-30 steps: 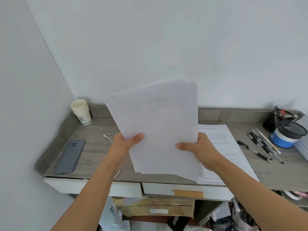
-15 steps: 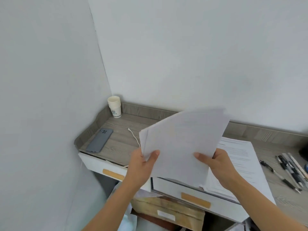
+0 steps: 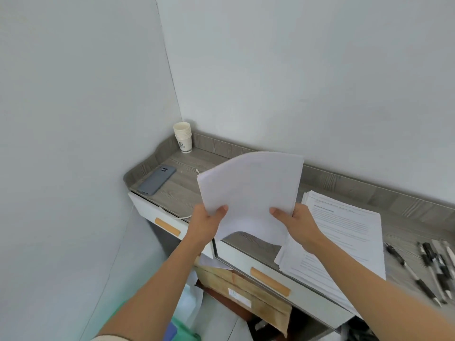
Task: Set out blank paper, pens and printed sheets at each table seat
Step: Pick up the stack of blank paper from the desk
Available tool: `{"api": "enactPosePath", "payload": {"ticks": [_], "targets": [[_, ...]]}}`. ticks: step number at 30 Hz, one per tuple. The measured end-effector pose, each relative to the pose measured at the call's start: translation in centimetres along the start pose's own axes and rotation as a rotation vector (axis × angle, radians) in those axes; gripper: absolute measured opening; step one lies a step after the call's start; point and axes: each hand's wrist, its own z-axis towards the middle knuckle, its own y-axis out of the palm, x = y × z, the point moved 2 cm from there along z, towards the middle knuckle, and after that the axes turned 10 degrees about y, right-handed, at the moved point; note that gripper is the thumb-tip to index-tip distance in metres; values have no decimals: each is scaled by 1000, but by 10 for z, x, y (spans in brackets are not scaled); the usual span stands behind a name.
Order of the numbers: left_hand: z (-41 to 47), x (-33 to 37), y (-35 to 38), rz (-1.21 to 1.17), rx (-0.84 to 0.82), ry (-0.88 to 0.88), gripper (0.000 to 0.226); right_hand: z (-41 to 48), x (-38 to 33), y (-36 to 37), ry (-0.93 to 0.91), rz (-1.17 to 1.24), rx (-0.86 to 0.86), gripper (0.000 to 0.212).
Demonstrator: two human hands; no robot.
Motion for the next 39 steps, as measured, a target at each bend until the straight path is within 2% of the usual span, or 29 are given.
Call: {"api": "enactPosePath", "payload": {"ticks": [4,8,11,16,22,24,27,32,36,39], "targets": [[-28,16,-28,-58,122,-56,14,-20,-23,16,-71,-41,-65,9],[-82,24,-64,-238,214,-150,22,-48,-30,43,-69,-21,-188,11],[-145,15,-100,-323,343,-250,22,-73,-20,85,-18,-61,-370,9],[-263,2,-149,-417,597,-363,25,-122,8,161,-49,-119,-439,12],[-402,-6,-205,-544,863,-448,36,-218,30,268,-8,-150,-784,13],[-447,-6,-223,-565,920,-454,41,-252,38,302,16,-156,-892,11],[-508,-9,-247,-604,1034,-447,36,-299,51,350,69,-166,-1040,13],[-598,-17,-272,-692,1289,-443,47,-360,67,422,123,-275,-1289,18],[-653,-13,-281,-729,1469,-359,39,-407,77,475,91,-396,-1470,17],[-689,-15,-283,-751,1646,-331,48,-441,86,516,46,-432,-1536,18]]}}
